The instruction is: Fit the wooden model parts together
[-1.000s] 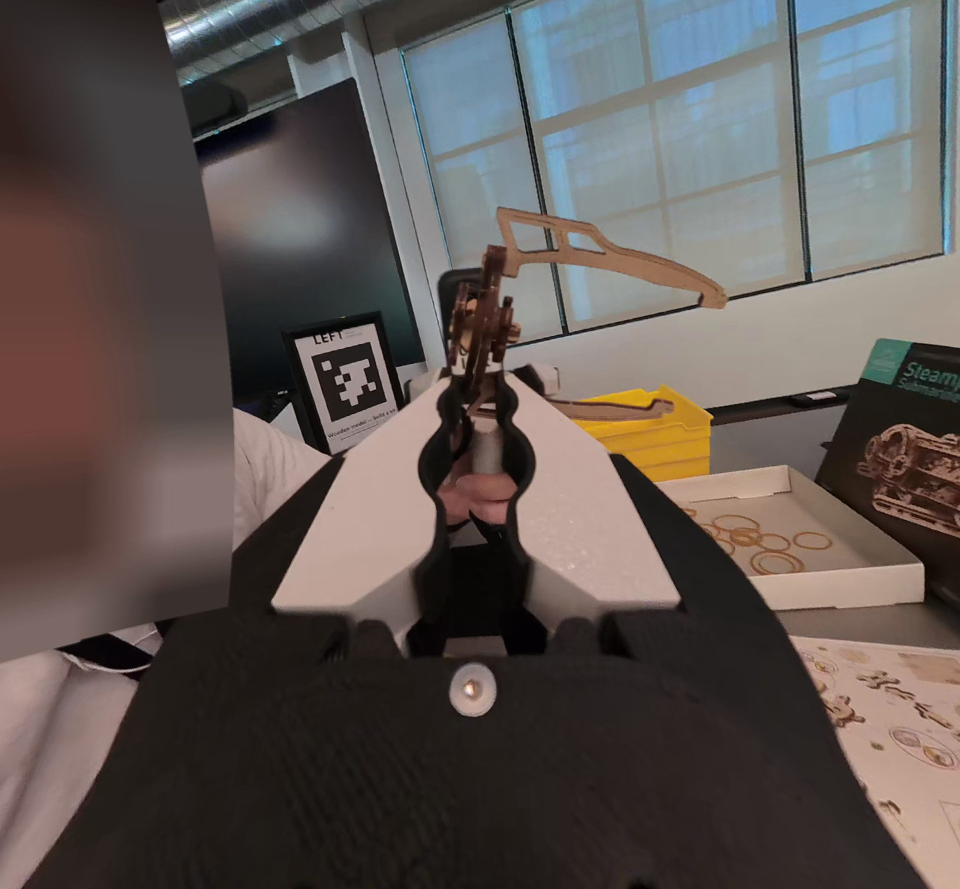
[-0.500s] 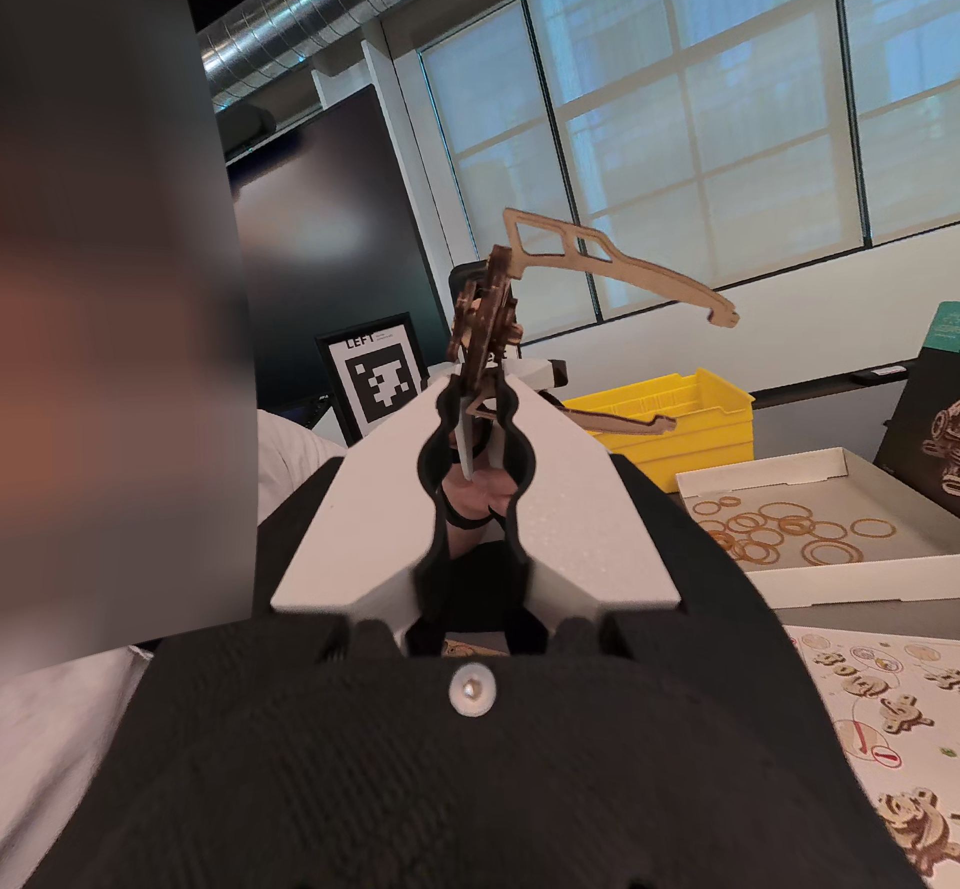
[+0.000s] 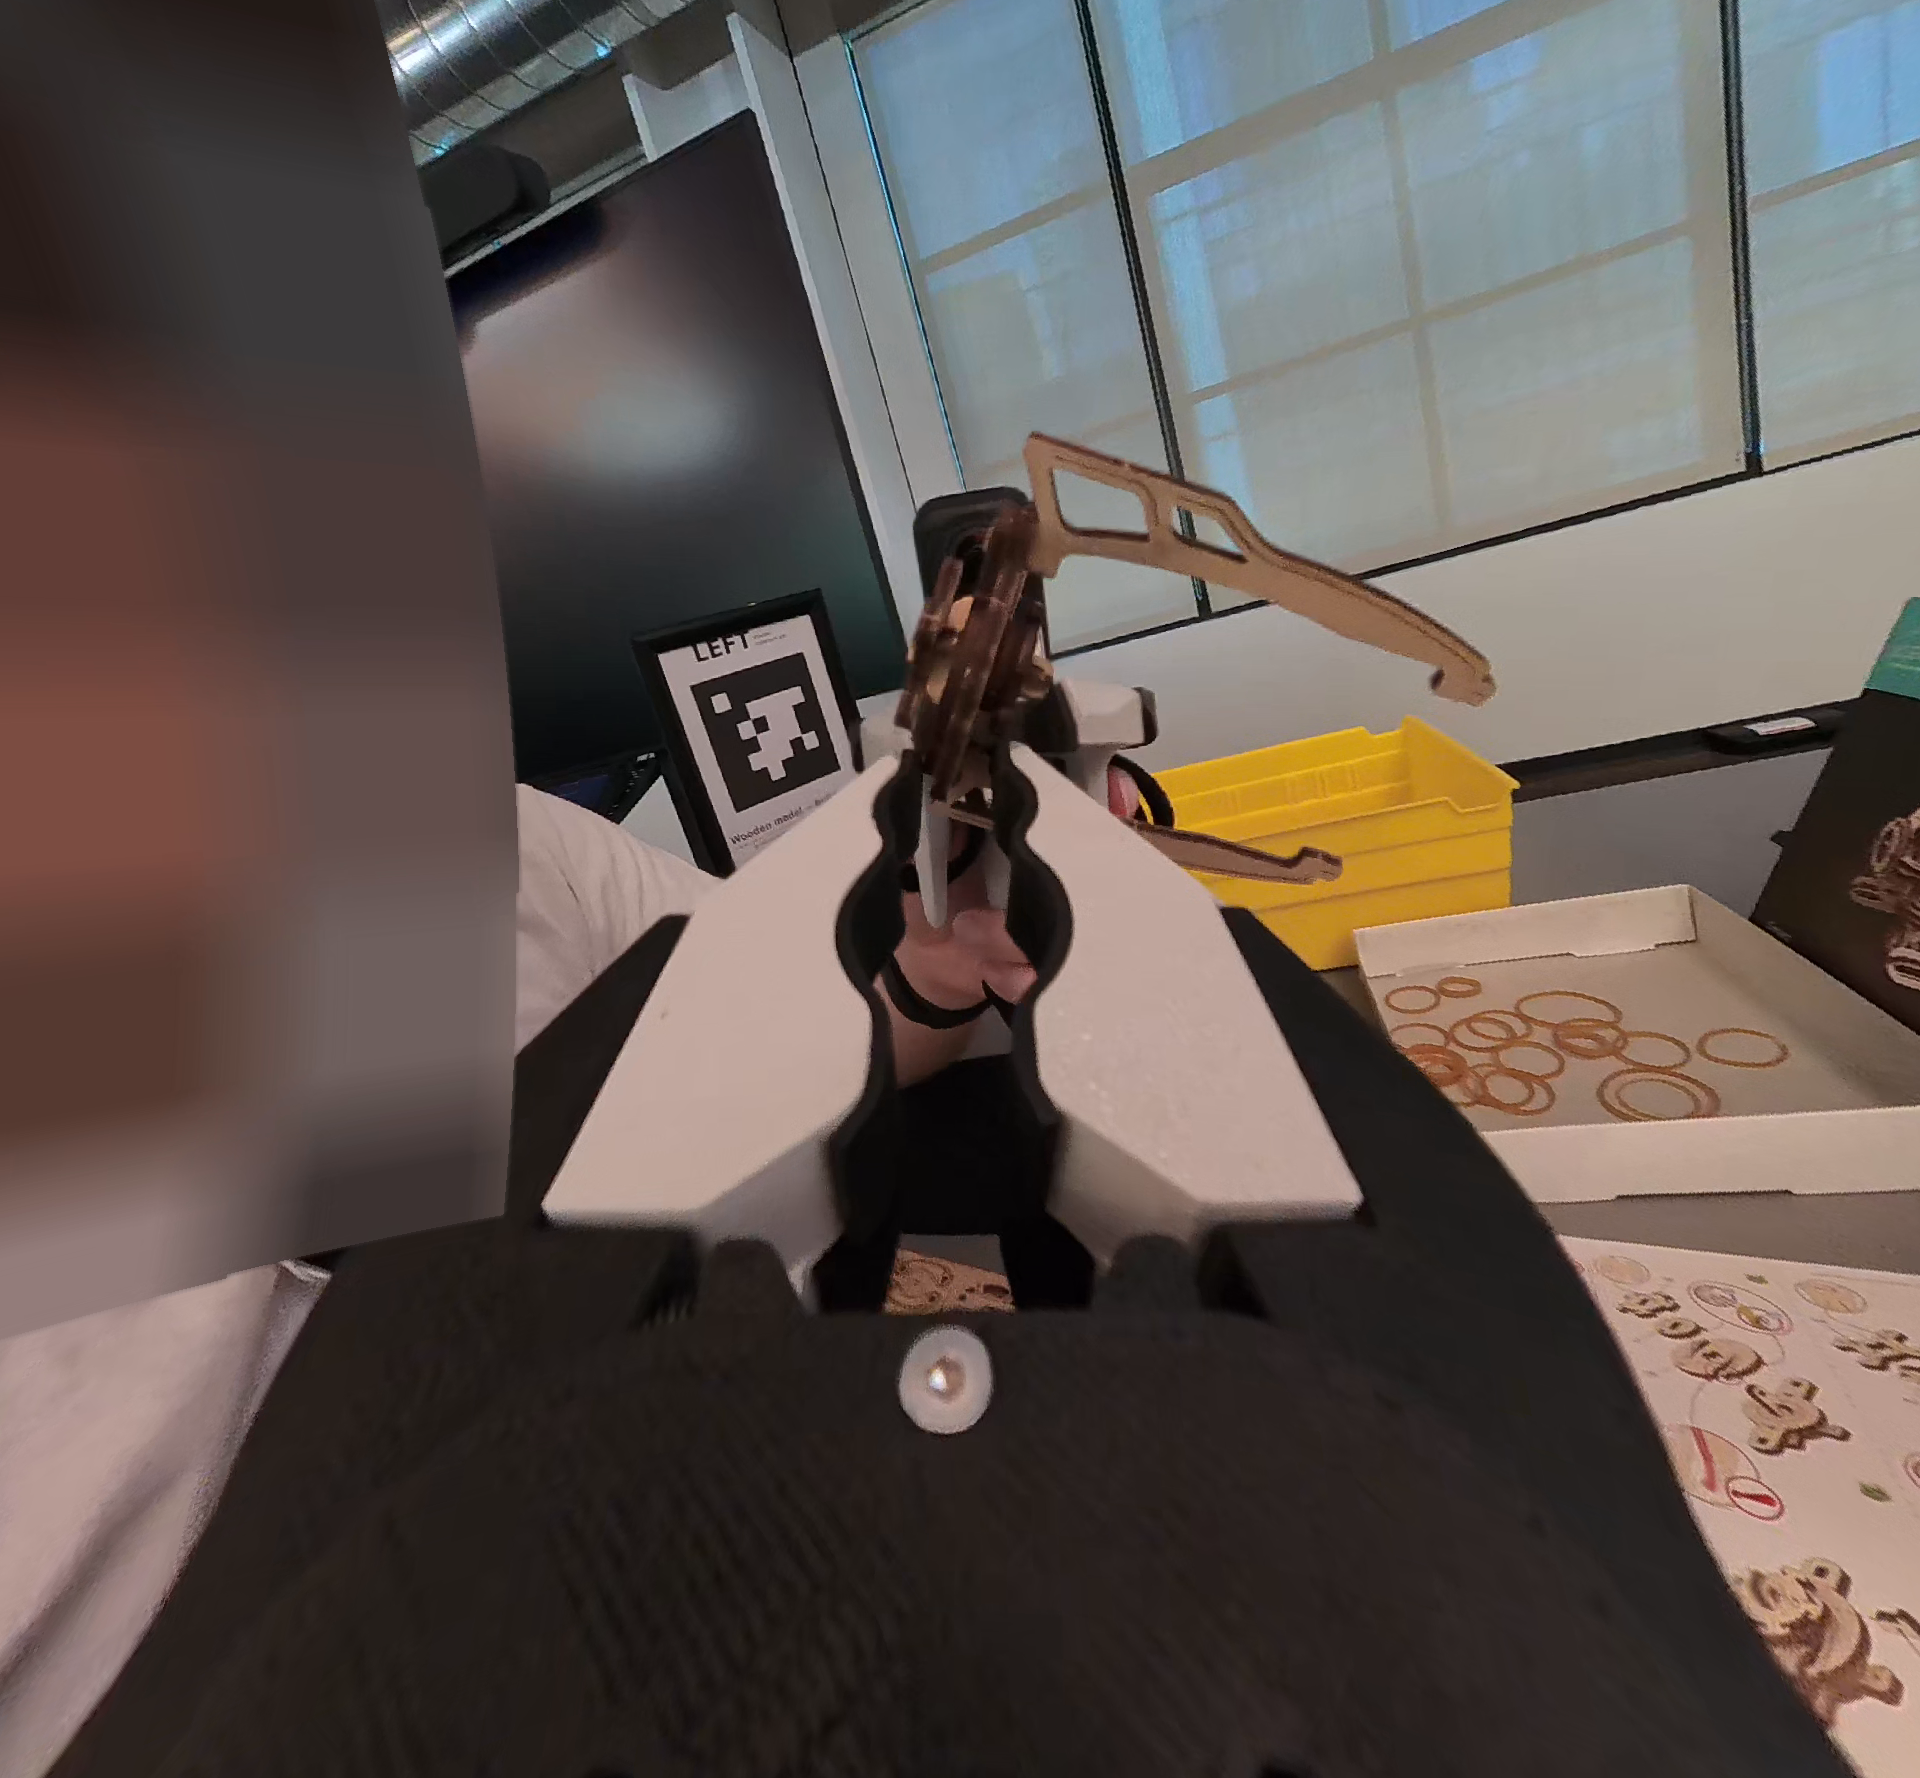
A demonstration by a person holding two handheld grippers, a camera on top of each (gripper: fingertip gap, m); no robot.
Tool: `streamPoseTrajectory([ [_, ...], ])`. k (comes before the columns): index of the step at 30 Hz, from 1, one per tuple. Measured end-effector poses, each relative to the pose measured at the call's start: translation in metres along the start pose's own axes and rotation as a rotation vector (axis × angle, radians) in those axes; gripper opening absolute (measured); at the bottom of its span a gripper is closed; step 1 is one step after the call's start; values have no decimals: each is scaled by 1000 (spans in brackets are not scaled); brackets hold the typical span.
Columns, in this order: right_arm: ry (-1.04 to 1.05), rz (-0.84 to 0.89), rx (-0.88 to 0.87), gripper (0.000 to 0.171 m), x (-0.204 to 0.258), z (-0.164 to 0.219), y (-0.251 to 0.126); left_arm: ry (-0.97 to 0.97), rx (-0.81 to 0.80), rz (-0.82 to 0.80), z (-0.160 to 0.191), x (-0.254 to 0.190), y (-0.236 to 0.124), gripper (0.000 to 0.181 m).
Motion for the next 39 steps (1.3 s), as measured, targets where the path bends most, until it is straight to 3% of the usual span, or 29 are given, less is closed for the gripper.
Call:
streamPoseTrajectory([
  [13,-88,11,71,10,9,-4,4,70,108,111,-5,-3,-1,14],
  [22,-146,10,98,10,17,-7,5,36,98,154,-4,-6,0,13],
  [34,-123,4,85,10,15,-8,2,53,92,140,-1,-9,2,4],
  [39,-67,-6,91,10,10,-8,0,164,105,88,-3,-11,1,4],
])
Point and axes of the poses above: each gripper's, where its closed fingertips meet, y out along the fingers, z out of its underside, x = y × z across the jaws, the point moved 10 cm from there along -y, back along the fingers, and after that the axes turned 4 degrees about -y, right-handed, at the moved point
